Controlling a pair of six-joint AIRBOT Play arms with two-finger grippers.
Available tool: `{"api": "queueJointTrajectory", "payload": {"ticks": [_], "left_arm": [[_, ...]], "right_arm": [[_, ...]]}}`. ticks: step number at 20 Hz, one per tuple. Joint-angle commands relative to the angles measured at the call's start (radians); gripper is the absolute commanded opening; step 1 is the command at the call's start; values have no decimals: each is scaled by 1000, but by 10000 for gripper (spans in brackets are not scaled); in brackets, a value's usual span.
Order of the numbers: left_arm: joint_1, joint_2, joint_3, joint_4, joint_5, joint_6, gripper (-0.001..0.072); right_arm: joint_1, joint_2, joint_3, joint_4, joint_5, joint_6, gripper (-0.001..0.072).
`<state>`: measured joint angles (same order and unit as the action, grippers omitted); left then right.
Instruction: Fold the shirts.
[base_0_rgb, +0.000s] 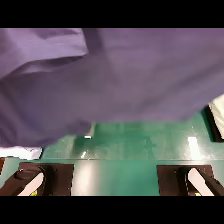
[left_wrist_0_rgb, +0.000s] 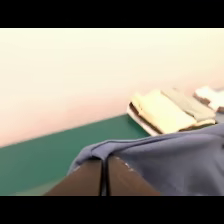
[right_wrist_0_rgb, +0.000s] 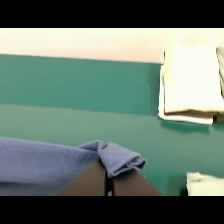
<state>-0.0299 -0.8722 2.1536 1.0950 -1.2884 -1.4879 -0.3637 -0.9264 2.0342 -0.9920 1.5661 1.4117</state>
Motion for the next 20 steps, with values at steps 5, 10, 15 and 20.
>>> {"api": "queueJointTrajectory", "payload": {"ticks": [5,10,15,20], "left_arm": [[1,-155,-489,113,-30,23,28],[1,-481,-628,105,19,60,29],[2,-720,-613,58,253,108,28],[2,-754,-557,61,266,138,29]], "right_arm": [[402,-272,-212,-451,92,100,18],[434,-572,-372,-457,3,98,18],[380,-826,-205,-365,-89,87,18],[361,-891,-61,-363,-59,47,18]]}}
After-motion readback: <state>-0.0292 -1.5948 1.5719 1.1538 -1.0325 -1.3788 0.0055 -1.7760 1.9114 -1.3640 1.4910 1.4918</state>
